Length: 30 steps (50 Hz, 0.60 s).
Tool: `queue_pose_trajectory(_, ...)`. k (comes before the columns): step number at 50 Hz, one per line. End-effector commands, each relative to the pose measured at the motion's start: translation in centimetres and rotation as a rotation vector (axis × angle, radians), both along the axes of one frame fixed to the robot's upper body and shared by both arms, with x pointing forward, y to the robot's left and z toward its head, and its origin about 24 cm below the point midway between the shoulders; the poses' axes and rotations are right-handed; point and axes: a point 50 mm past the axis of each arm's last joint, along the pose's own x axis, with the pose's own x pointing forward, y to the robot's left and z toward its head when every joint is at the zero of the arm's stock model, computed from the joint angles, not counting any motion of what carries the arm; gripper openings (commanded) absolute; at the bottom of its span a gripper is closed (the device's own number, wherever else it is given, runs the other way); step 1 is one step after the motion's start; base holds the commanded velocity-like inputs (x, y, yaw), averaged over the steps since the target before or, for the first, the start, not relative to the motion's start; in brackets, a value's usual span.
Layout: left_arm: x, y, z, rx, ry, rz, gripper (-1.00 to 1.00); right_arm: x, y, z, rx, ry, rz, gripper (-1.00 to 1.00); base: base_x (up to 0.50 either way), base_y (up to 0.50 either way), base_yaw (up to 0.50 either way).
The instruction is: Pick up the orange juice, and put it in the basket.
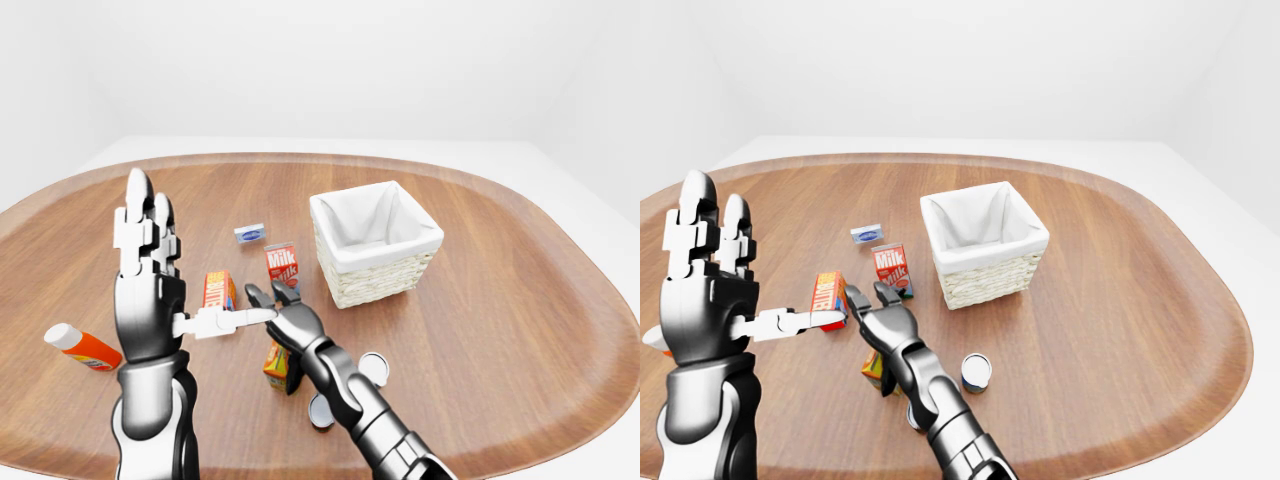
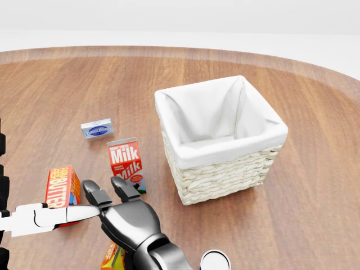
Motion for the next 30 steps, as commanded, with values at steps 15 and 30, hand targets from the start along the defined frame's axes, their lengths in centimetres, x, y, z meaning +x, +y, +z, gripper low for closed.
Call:
queue_pose_trajectory(15, 0.0, 0.0, 0.0, 0.0, -0.001, -0.001, 1.0, -0.2, 0.4, -3.2, -0.027, 0.043, -0.049, -0.73, 0.0, 0.0, 0.0)
queue_pose_trajectory(30, 0.0, 0.0, 0.0, 0.0, -0.001, 0.0, 1.0, -0.3, 0.4, -3.9, -0.022, 0.065, -0.072, -1.0, 0.0, 0.0, 0.0)
